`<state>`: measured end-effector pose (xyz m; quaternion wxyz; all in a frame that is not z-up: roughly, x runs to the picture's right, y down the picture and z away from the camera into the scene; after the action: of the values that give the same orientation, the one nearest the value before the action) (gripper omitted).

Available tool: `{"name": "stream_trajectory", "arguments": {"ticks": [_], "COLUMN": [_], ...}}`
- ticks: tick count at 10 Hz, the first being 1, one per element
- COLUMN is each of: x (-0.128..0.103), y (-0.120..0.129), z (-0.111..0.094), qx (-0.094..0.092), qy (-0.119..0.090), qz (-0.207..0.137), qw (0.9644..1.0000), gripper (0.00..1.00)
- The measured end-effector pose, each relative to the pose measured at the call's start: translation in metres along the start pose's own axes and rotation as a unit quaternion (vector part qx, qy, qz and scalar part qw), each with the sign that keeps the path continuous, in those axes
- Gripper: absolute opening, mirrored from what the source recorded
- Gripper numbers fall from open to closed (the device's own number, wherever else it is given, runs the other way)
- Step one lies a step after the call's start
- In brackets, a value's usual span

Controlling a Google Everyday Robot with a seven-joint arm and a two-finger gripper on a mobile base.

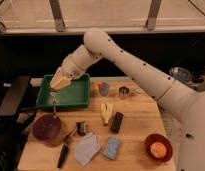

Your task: Place fork in purple bowl

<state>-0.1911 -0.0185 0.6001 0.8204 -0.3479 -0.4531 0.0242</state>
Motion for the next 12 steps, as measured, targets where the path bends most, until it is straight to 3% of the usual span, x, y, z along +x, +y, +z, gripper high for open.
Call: {"name": "stream_trajectory", "arguments": {"ticks": [5,9,12], "x": [-0.025,-0.011,0.012], "y": [-0.015,-0.012,-0.005], "z": [0.065,0.124,0.156], "qx": [-0.009,-0.02,-0.034], "qy": [-0.024,-0.037,-0.046], "qz": [-0.037,-0.043,-0.019], "qw": [0.999,0.9982,0.9982], "gripper": [0.0,0.0,0.0]}}
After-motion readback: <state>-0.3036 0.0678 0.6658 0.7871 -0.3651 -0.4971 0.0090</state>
